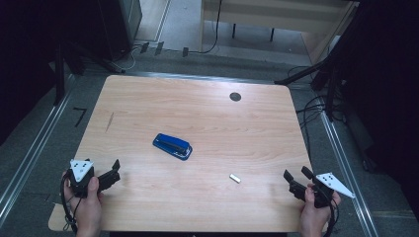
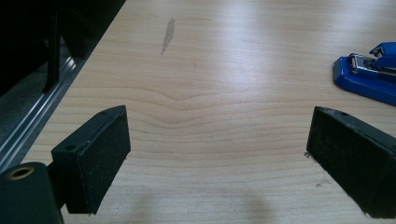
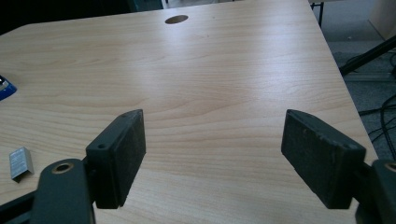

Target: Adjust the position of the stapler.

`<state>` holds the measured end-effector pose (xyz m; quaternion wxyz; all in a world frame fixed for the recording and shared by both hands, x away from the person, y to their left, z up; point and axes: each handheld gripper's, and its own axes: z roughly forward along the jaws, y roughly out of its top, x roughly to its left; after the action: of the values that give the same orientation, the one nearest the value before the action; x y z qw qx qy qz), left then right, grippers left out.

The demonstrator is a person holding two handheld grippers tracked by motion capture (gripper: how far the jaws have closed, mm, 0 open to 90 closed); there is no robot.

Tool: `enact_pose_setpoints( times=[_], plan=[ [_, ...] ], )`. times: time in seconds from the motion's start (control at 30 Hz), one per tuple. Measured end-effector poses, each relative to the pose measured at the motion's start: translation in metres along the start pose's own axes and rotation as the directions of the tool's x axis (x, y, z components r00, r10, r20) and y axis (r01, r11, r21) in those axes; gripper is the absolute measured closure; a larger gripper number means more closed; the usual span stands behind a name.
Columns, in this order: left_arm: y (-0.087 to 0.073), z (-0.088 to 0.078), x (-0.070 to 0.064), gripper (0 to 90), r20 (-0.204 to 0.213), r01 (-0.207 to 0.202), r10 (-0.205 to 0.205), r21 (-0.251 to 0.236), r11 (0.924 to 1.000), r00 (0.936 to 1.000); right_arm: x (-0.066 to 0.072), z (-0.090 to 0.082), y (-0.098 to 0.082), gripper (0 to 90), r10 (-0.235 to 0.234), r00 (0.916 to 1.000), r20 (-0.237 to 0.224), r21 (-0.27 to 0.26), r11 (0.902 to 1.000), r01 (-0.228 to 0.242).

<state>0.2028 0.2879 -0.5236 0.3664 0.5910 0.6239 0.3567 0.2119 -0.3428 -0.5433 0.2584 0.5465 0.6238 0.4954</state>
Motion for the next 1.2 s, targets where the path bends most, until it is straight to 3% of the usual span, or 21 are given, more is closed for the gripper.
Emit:
enact_pose_setpoints(
  times=[0.1,0.23,0.3,0.37,0.4,0.5,0.6,0.7,0.77,0.8,0.93,1.1,1.13,1.2],
  plan=[
    [0.001,0.002,-0.002,6.7,0.01,-0.005,0.005,0.014,0.9999,0.9999,0.003,0.001,0.0,24.2,-0.02,0.9998,0.006,0.009,0.9998,0.02],
    [0.001,0.003,-0.007,6.3,-0.011,-0.048,0.048,0.017,0.9987,0.9988,0.017,0.001,0.008,27.0,-0.055,0.9976,-0.041,0.029,0.998,0.056],
    [0.001,0.003,-0.007,0.3,-0.023,-0.043,0.043,0.019,0.9989,0.9988,0.025,0.002,0.015,28.2,-0.084,0.9953,-0.047,0.031,0.9958,0.086],
    [0.001,0.004,-0.006,0.0,-0.029,-0.031,0.031,0.024,0.9992,0.9991,0.029,0.002,0.02,28.5,-0.101,0.9939,-0.045,0.028,0.9944,0.102],
    [0.002,0.006,-0.005,0.0,-0.03,-0.013,0.014,0.029,0.9995,0.9994,0.036,0.006,0.03,27.8,-0.128,0.9892,-0.072,0.021,0.9913,0.13],
    [0.003,0.007,-0.004,0.0,-0.028,-0.005,0.006,0.038,0.9993,0.9996,0.046,0.011,0.038,21.9,-0.147,0.9844,-0.098,0.039,0.9878,0.151],
    [0.003,0.007,-0.008,0.0,-0.018,-0.047,0.048,0.047,0.9978,0.9987,0.063,0.017,0.044,19.0,-0.193,0.9736,-0.121,0.059,0.9777,0.202],
    [0.003,0.009,-0.01,0.0,-0.009,-0.07,0.071,0.061,0.9956,0.9974,0.083,0.024,0.05,18.4,-0.231,0.9619,-0.146,0.053,0.9692,0.241],
    [0.003,0.008,-0.011,0.0,-0.008,-0.077,0.078,0.062,0.9951,0.997,0.088,0.026,0.051,18.4,-0.237,0.9594,-0.153,0.055,0.9673,0.248],
    [0.003,0.008,-0.011,0.0,-0.008,-0.078,0.079,0.058,0.9953,0.9969,0.093,0.03,0.053,18.4,-0.252,0.9534,-0.167,0.054,0.9631,0.264],
    [0.003,0.007,-0.011,0.0,-0.006,-0.079,0.08,0.051,0.9955,0.9968,0.114,0.049,0.06,18.6,-0.24,0.9433,-0.229,0.069,0.9626,0.262],
    [0.003,0.008,-0.011,0.0,0.006,-0.082,0.082,0.053,0.9952,0.9966,0.125,0.061,0.063,20.4,-0.243,0.9354,-0.256,0.088,0.9578,0.273],
    [0.003,0.008,-0.011,0.0,0.014,-0.083,0.082,0.058,0.9948,0.9965,0.131,0.066,0.065,21.3,-0.255,0.9274,-0.274,0.094,0.9524,0.29],
    [0.003,0.008,-0.011,0.0,0.015,-0.087,0.087,0.06,0.9943,0.9961,0.136,0.07,0.066,22.0,-0.266,0.9225,-0.28,0.101,0.9474,0.304]
  ],
)
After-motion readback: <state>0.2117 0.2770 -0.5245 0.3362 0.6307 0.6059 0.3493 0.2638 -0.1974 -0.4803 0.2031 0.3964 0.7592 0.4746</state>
